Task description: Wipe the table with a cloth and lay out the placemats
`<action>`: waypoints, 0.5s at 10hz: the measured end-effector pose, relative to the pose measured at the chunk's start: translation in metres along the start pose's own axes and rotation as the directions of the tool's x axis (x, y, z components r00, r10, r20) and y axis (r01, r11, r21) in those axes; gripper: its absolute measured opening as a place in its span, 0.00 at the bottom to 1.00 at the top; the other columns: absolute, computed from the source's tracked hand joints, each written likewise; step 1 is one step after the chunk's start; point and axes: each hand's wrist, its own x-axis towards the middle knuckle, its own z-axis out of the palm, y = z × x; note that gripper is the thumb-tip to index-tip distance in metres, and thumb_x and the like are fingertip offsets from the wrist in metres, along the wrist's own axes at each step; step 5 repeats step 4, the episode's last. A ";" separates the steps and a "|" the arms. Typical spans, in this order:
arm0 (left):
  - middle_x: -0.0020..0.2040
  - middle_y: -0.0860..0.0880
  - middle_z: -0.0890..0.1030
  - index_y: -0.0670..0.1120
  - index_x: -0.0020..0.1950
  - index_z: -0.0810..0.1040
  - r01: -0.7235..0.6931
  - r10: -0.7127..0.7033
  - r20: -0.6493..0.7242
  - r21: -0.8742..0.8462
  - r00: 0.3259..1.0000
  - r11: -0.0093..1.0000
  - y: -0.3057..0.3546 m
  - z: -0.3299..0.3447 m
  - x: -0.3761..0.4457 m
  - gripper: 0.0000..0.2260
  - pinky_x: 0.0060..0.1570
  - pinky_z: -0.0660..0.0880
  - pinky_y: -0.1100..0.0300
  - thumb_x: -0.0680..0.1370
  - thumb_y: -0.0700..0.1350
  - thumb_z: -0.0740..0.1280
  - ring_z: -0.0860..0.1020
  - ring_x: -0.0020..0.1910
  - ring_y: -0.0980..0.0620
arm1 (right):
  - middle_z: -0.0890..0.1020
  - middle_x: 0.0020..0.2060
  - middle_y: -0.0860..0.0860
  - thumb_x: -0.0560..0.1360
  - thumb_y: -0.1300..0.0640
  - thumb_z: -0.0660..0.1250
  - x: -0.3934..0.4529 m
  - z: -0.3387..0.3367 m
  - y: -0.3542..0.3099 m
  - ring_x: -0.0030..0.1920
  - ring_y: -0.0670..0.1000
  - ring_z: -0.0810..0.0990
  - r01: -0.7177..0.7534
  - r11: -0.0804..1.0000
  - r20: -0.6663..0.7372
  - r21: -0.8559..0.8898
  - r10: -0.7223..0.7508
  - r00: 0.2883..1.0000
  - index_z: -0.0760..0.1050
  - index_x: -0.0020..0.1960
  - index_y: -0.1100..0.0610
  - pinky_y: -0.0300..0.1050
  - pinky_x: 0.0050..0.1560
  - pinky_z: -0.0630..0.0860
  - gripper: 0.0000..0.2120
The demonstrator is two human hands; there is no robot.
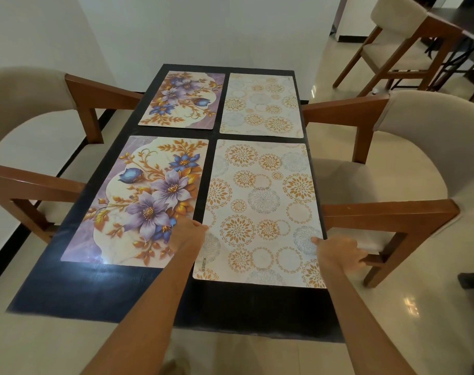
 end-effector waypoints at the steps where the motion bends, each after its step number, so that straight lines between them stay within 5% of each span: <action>1: 0.49 0.45 0.82 0.44 0.51 0.82 -0.019 0.020 -0.001 0.051 1.000 0.998 0.000 0.002 0.002 0.09 0.48 0.78 0.50 0.76 0.48 0.69 0.80 0.49 0.45 | 0.76 0.57 0.60 0.72 0.42 0.71 0.000 -0.001 0.000 0.61 0.62 0.69 0.001 1.000 0.017 -0.007 -0.001 1.000 0.74 0.58 0.65 0.55 0.60 0.66 0.28; 3: 0.53 0.45 0.80 0.43 0.55 0.78 -0.259 0.301 -0.127 0.270 0.945 0.927 0.002 0.004 -0.013 0.08 0.46 0.77 0.55 0.77 0.42 0.67 0.78 0.53 0.46 | 0.78 0.52 0.58 0.76 0.46 0.68 -0.013 0.006 0.001 0.56 0.59 0.73 0.186 0.977 -0.096 -0.108 -0.196 0.976 0.75 0.57 0.62 0.52 0.55 0.69 0.20; 4: 0.51 0.44 0.80 0.42 0.52 0.79 -0.498 0.562 -0.112 0.348 0.819 0.795 0.003 0.002 -0.028 0.11 0.50 0.74 0.51 0.71 0.42 0.74 0.77 0.52 0.44 | 0.79 0.42 0.57 0.74 0.53 0.71 -0.023 0.019 0.009 0.45 0.58 0.74 0.493 0.867 -0.224 -0.074 -0.496 0.839 0.76 0.47 0.62 0.51 0.46 0.71 0.12; 5: 0.51 0.44 0.80 0.42 0.52 0.79 -0.498 0.562 -0.112 0.348 0.819 0.795 0.003 0.002 -0.028 0.11 0.50 0.74 0.51 0.71 0.42 0.74 0.77 0.52 0.44 | 0.79 0.42 0.57 0.74 0.53 0.71 -0.023 0.019 0.009 0.45 0.58 0.74 0.493 0.867 -0.224 -0.074 -0.496 0.839 0.76 0.47 0.62 0.51 0.46 0.71 0.12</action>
